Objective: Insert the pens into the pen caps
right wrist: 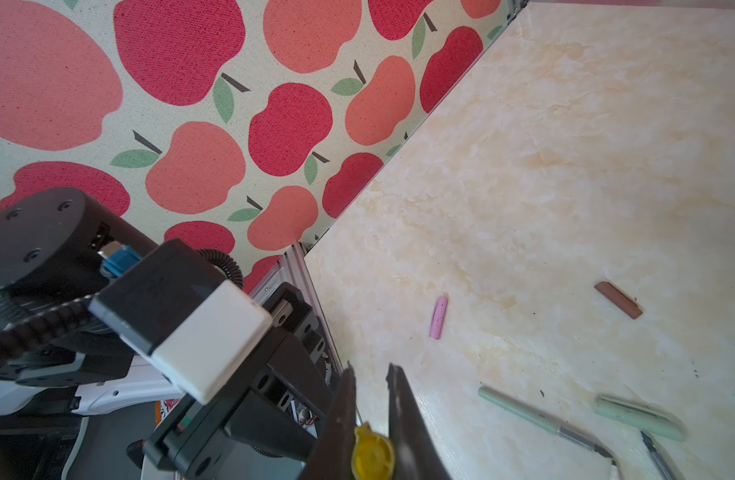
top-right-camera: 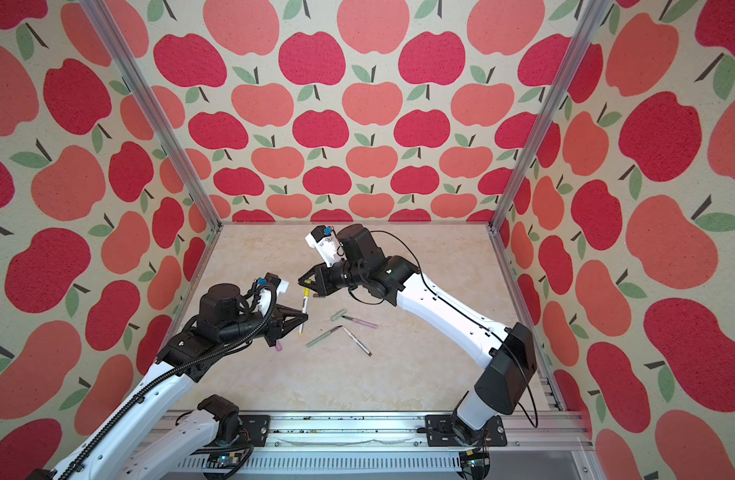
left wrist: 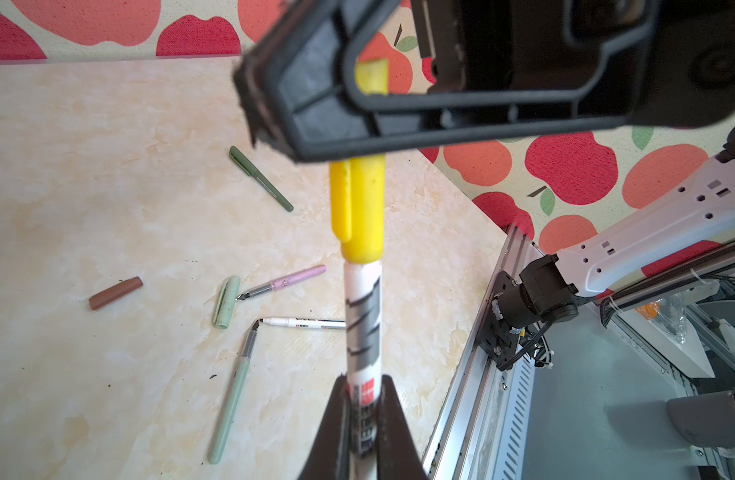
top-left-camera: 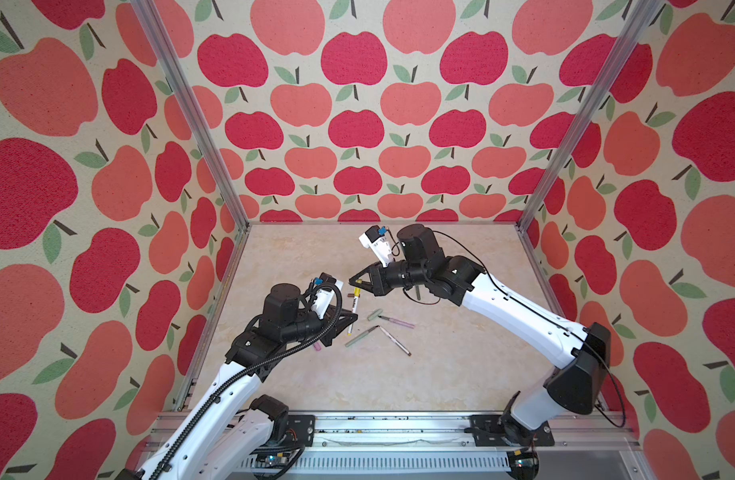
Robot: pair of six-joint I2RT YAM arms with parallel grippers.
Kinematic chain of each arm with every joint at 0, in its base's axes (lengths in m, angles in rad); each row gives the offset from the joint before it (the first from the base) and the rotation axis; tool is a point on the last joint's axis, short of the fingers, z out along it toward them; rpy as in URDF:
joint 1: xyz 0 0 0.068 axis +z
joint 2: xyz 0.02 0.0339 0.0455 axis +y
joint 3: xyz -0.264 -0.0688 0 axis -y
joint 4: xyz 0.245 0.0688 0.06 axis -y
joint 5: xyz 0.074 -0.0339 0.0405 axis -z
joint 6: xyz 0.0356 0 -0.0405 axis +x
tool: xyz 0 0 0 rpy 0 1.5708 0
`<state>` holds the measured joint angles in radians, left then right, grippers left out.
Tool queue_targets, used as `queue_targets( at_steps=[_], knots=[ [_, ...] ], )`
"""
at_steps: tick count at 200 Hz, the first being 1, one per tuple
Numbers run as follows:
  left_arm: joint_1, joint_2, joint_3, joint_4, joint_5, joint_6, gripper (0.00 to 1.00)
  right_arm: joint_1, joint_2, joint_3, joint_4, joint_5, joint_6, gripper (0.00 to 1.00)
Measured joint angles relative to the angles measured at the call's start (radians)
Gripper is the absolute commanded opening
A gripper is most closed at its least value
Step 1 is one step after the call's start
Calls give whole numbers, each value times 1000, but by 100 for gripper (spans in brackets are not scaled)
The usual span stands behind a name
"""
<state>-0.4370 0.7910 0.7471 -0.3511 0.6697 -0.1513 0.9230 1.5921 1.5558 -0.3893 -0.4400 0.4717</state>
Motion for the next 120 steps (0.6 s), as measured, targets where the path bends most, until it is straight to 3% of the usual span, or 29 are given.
queue_targets(
  at_steps=[120],
  knots=[
    [27,91,14,124,-8,-26,0,-23,2,-41,122,35,8,0]
  ],
)
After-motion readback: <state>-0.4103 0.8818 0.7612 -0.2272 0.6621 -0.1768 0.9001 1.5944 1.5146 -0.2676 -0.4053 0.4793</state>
